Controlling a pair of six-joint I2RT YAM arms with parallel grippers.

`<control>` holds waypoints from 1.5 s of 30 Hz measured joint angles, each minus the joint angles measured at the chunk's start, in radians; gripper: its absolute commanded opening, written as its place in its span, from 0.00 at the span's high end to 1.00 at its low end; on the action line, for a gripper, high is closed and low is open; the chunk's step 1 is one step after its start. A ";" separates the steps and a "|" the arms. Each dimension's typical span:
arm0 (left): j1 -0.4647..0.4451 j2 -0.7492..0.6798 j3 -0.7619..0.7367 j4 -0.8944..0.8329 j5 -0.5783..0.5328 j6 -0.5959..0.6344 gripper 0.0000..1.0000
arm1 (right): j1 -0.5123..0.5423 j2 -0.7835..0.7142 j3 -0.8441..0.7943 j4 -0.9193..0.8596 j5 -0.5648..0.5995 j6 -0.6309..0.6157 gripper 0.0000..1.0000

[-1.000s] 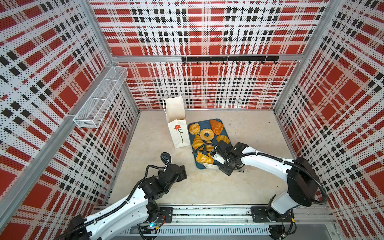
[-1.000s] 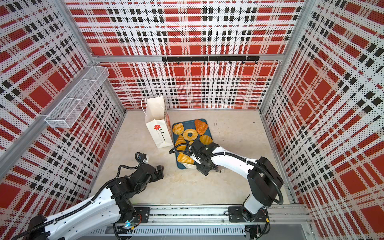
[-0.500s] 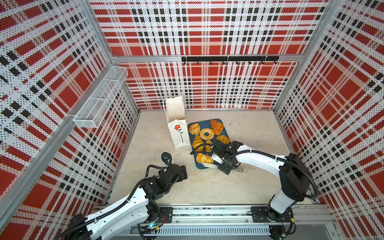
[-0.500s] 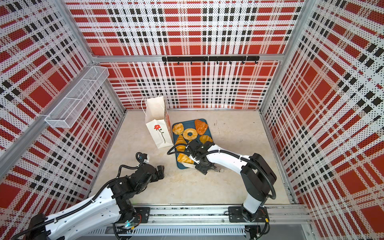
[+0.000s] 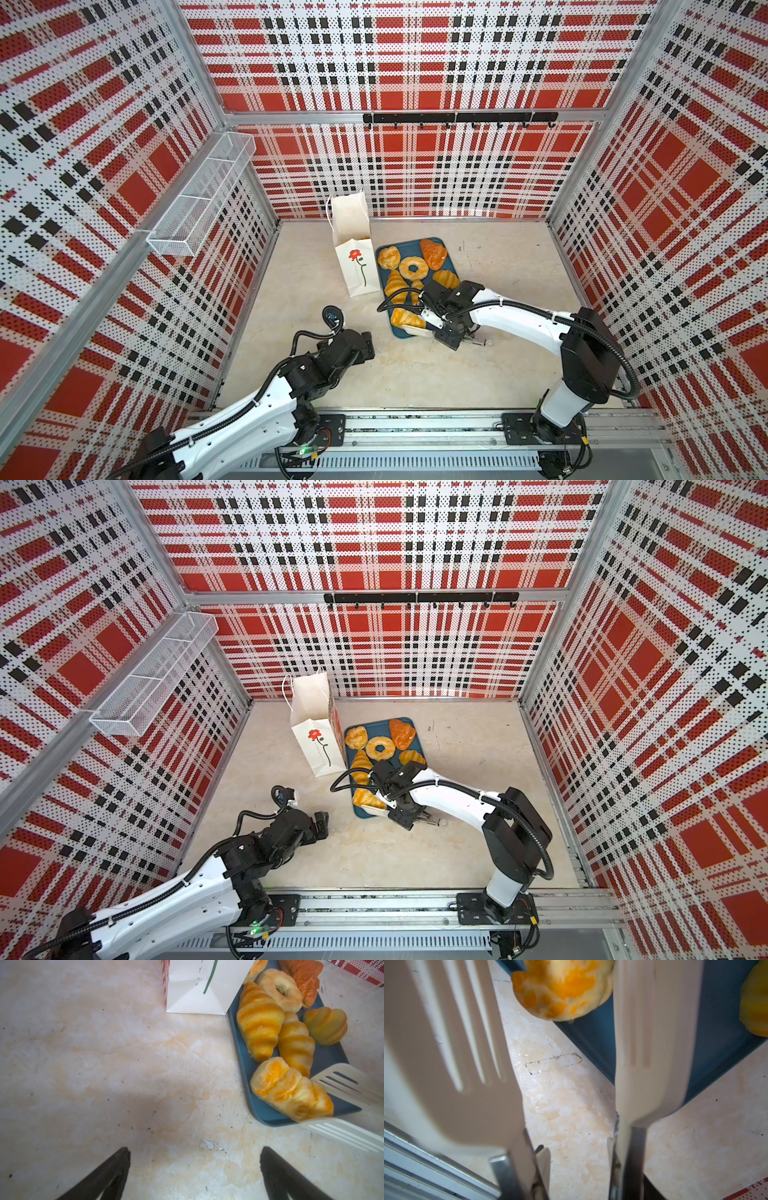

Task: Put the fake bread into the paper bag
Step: 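Close the tongs with the right gripper on the twisted roll nearest the robot, then lift the fluffy roll off the tray with the tongs in the right gripper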

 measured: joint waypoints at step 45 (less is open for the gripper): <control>-0.007 -0.043 -0.015 -0.002 -0.016 -0.006 0.01 | 0.014 0.143 0.106 -0.112 0.127 -0.035 0.74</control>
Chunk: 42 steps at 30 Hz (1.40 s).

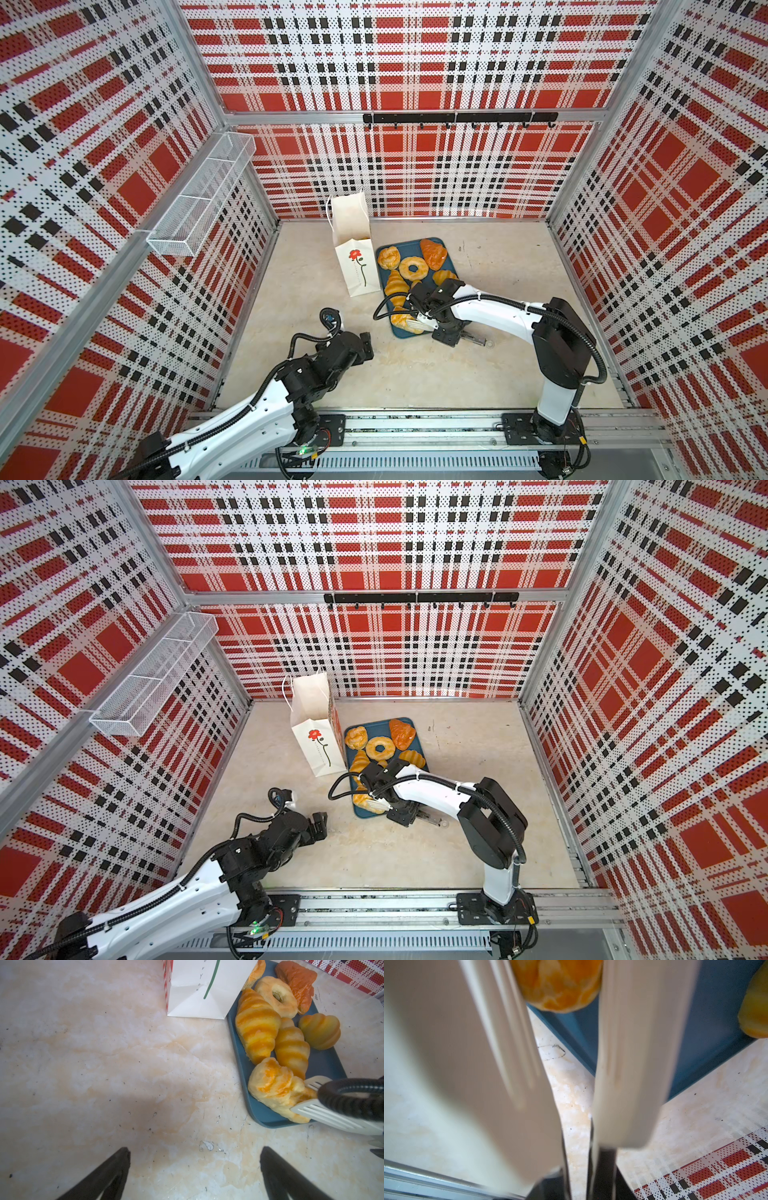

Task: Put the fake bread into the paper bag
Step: 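Lift the fluffy roll off the tray with the tongs in the right gripper, then carry the roll with the right gripper over the white paper bag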

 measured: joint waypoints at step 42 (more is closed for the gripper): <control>0.050 0.001 0.037 -0.019 -0.013 0.065 0.01 | -0.179 -0.264 -0.090 0.232 -0.359 0.051 0.74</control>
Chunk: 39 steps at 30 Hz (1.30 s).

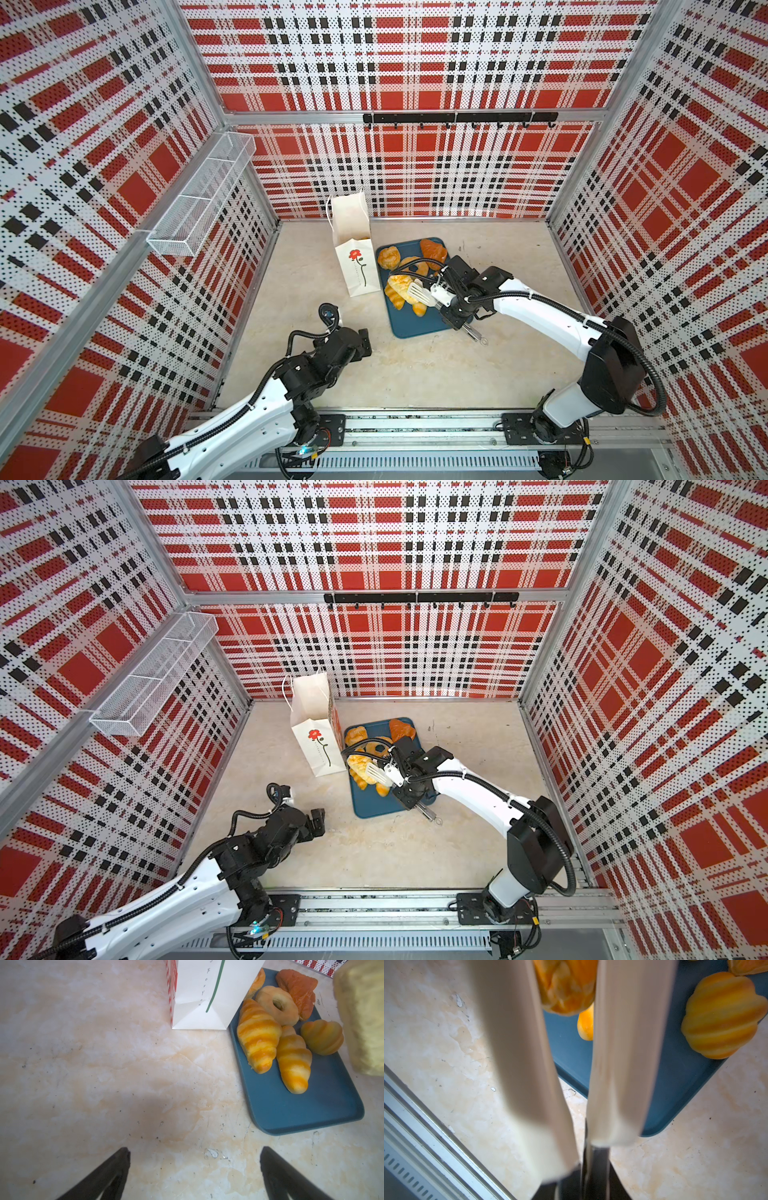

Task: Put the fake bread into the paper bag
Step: 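Carry the roll with the right gripper over the white paper bag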

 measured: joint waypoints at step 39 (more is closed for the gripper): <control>0.144 0.044 0.025 0.027 0.151 0.092 0.01 | -0.001 0.187 0.456 0.103 -0.272 0.096 0.72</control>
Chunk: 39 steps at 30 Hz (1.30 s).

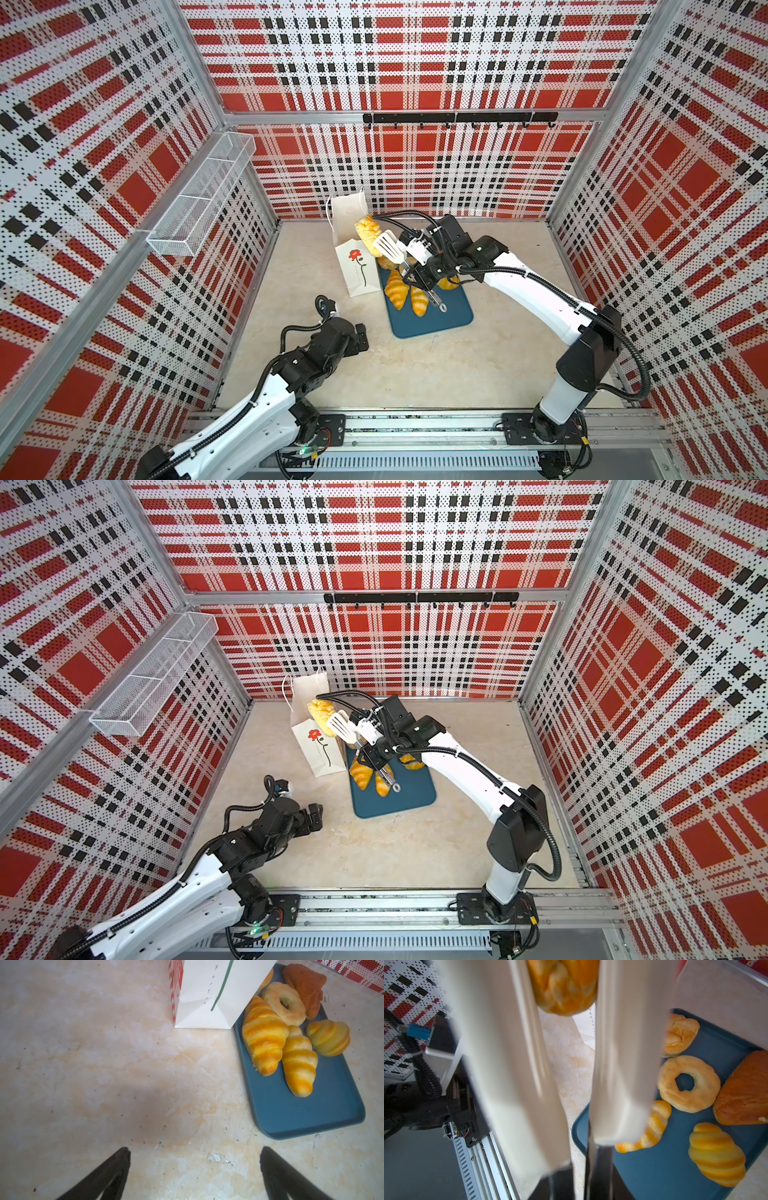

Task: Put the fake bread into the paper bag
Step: 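Carry the roll with the right gripper over the white paper bag, then open the tongs with the right gripper to drop the roll into the bag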

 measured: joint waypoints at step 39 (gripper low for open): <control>-0.033 0.066 0.023 0.052 0.012 0.043 0.01 | 0.040 0.335 0.457 -0.072 0.163 0.040 0.66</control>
